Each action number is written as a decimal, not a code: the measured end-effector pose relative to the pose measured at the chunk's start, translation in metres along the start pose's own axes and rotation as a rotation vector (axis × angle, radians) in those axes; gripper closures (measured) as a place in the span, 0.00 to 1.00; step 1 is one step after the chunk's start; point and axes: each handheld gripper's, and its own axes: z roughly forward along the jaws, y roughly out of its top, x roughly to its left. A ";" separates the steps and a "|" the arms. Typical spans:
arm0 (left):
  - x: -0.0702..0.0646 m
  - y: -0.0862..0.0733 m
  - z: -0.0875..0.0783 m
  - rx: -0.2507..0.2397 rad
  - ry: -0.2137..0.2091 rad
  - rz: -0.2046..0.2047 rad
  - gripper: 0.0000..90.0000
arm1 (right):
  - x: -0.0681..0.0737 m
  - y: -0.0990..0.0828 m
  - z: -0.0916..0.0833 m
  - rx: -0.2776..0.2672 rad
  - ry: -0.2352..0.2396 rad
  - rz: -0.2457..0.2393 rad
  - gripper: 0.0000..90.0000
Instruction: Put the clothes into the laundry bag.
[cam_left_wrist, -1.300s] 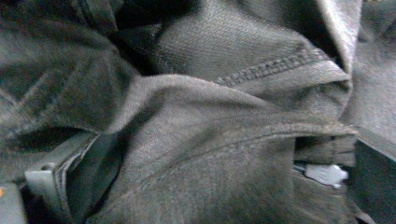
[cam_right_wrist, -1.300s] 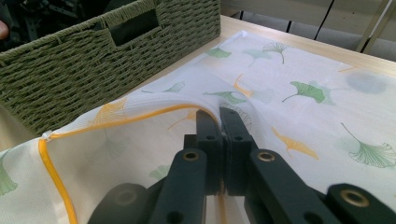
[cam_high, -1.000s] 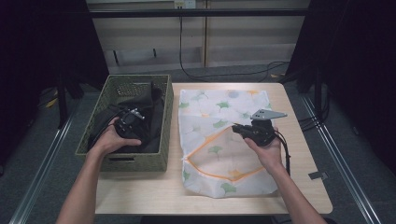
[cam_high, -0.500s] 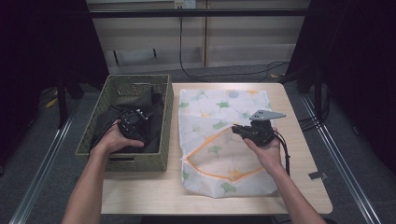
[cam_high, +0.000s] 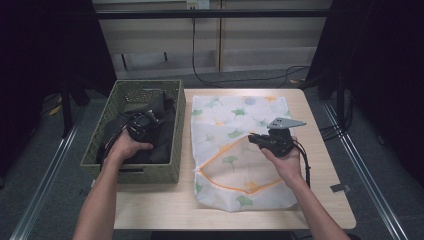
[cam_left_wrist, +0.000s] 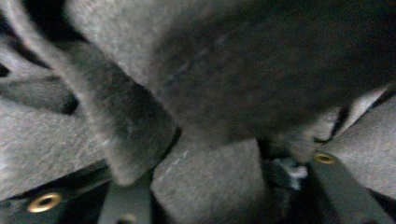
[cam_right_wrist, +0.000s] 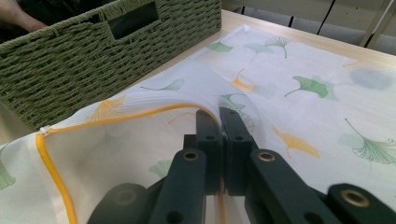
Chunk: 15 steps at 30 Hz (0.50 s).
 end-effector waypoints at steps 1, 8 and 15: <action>-0.001 0.000 -0.001 -0.015 0.014 -0.011 0.69 | -0.001 0.001 -0.001 -0.004 0.002 -0.006 0.98; 0.008 -0.011 -0.026 -0.176 -0.009 -0.071 0.75 | -0.001 0.001 -0.001 -0.005 -0.010 0.001 0.98; 0.012 -0.026 -0.067 -0.460 -0.055 -0.143 0.75 | 0.000 0.001 -0.002 -0.009 -0.010 -0.001 0.98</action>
